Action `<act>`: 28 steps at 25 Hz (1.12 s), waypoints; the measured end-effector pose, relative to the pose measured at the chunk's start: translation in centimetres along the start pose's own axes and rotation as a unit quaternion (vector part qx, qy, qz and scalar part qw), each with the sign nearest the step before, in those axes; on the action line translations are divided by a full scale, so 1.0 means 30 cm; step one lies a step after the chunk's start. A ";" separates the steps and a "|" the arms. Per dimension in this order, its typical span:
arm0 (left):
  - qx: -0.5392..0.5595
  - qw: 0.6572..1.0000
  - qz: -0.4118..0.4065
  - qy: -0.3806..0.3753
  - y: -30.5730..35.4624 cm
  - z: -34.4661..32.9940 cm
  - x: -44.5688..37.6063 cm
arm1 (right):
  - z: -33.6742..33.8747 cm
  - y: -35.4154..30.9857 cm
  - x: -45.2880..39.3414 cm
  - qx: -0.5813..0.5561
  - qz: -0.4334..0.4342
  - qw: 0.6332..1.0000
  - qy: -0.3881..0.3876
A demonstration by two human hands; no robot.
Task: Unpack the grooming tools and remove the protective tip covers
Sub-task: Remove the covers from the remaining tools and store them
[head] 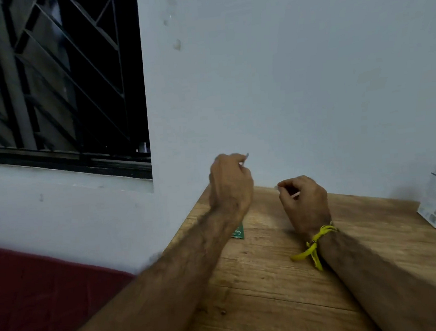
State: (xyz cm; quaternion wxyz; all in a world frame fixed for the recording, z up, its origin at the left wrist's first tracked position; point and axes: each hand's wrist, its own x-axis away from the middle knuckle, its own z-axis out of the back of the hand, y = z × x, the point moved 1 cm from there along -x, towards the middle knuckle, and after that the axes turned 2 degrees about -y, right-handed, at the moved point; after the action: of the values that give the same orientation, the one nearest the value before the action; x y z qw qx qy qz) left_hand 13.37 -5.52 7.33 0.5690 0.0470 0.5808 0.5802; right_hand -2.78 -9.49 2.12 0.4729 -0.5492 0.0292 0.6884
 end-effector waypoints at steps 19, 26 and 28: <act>-0.337 0.931 -0.031 -0.134 0.022 -0.047 -0.307 | 0.041 0.089 -0.032 0.003 -0.057 0.998 -0.025; -0.398 0.883 -0.154 -0.198 0.053 -0.101 -0.019 | 0.045 0.079 -0.030 0.011 -0.064 0.997 -0.035; -0.455 0.847 -0.141 -0.237 0.040 -0.123 0.015 | 0.047 0.080 -0.029 0.010 -0.062 0.998 -0.032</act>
State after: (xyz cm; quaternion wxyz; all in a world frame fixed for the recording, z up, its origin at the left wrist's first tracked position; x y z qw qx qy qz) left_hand 9.85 -7.11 6.75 0.7227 -0.1636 0.0998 0.6641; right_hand -5.50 -10.56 2.21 0.5209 -0.5229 -0.0132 0.6746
